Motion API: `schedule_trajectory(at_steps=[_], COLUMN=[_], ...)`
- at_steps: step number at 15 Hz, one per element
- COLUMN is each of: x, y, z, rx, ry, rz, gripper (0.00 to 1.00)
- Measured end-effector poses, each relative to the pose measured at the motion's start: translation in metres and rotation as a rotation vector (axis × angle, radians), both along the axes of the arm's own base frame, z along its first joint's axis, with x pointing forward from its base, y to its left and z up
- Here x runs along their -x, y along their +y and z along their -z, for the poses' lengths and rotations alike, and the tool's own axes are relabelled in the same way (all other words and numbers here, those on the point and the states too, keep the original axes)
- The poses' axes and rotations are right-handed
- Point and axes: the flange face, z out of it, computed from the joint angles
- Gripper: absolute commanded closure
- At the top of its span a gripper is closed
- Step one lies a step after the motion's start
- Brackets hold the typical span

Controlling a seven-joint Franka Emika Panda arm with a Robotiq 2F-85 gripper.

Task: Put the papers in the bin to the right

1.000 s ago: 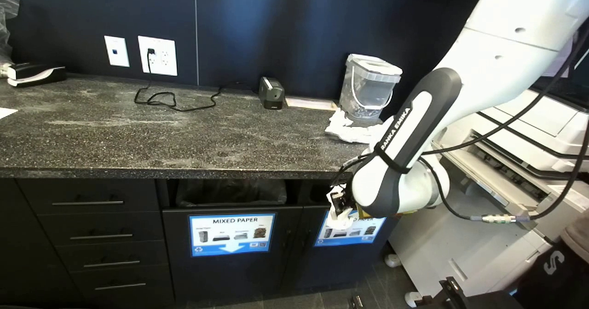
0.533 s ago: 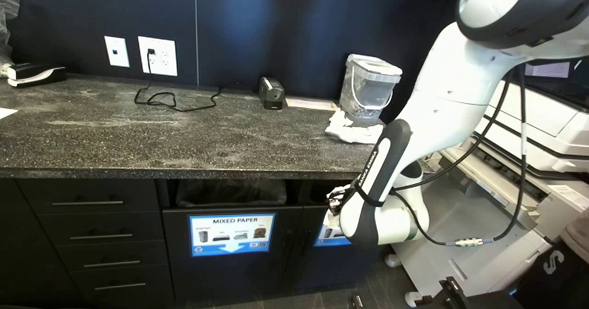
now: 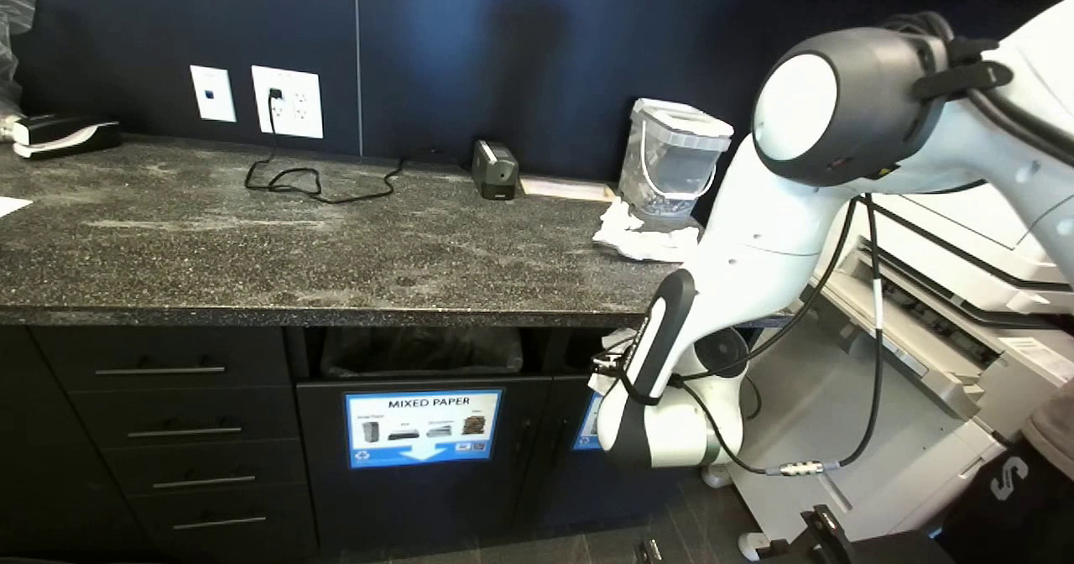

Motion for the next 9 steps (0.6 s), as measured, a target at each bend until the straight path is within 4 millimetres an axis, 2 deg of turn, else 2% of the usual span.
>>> schedule_trajectory(at_steps=[4,9], x=[-0.014,-0.035], y=[-0.009,-0.013], z=[0.020,0.030], rx=[0.007,-0.012], ry=[-0.044,-0.141], rz=[0.071,0.081], gripper=[0.82,0.82])
